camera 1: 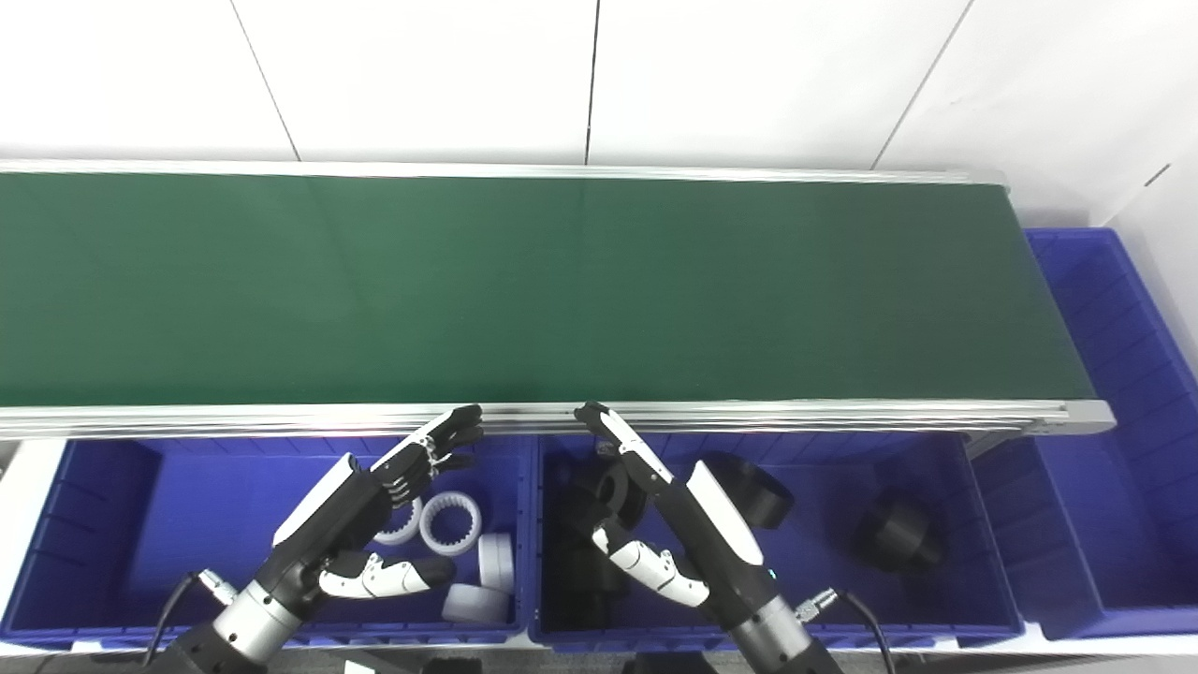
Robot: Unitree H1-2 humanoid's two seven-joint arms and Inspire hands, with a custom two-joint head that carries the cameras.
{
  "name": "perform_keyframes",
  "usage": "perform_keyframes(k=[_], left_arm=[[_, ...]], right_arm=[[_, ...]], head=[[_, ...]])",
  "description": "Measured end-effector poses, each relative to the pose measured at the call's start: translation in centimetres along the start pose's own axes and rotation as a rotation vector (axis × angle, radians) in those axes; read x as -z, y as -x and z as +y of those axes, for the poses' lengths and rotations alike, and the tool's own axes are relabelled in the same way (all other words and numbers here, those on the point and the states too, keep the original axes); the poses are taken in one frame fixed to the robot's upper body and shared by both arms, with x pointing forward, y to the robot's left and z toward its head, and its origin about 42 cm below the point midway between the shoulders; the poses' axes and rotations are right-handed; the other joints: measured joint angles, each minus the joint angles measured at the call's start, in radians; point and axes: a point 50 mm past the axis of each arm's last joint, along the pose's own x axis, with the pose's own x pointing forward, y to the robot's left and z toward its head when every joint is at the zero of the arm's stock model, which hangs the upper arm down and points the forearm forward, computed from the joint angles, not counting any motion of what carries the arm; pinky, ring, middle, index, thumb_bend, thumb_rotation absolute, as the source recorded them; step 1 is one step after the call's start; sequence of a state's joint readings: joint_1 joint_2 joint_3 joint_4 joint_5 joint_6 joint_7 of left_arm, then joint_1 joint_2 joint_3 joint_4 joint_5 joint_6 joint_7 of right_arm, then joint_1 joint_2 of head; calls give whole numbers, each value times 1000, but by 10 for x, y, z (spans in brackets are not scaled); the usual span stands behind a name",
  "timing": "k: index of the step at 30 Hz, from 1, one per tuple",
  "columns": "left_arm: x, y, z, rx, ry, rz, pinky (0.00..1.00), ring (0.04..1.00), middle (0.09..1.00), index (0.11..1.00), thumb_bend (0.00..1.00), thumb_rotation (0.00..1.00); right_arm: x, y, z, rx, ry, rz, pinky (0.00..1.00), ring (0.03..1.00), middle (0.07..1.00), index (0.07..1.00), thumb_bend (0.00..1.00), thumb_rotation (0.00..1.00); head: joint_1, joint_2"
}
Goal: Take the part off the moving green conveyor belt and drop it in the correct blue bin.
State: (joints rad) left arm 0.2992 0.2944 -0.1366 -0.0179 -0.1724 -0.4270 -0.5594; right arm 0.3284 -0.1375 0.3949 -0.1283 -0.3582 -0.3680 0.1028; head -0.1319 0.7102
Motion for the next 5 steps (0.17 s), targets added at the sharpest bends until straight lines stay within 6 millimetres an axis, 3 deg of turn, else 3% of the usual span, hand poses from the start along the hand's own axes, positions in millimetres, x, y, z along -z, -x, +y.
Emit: perform_keyframes(k=[5], left_arm=[[0,0,-1,2,2,1,910,958,976,956,510,511]], right_arm=[[0,1,0,-2,1,2,867,941,981,957,406,905]], head=[[3,5]])
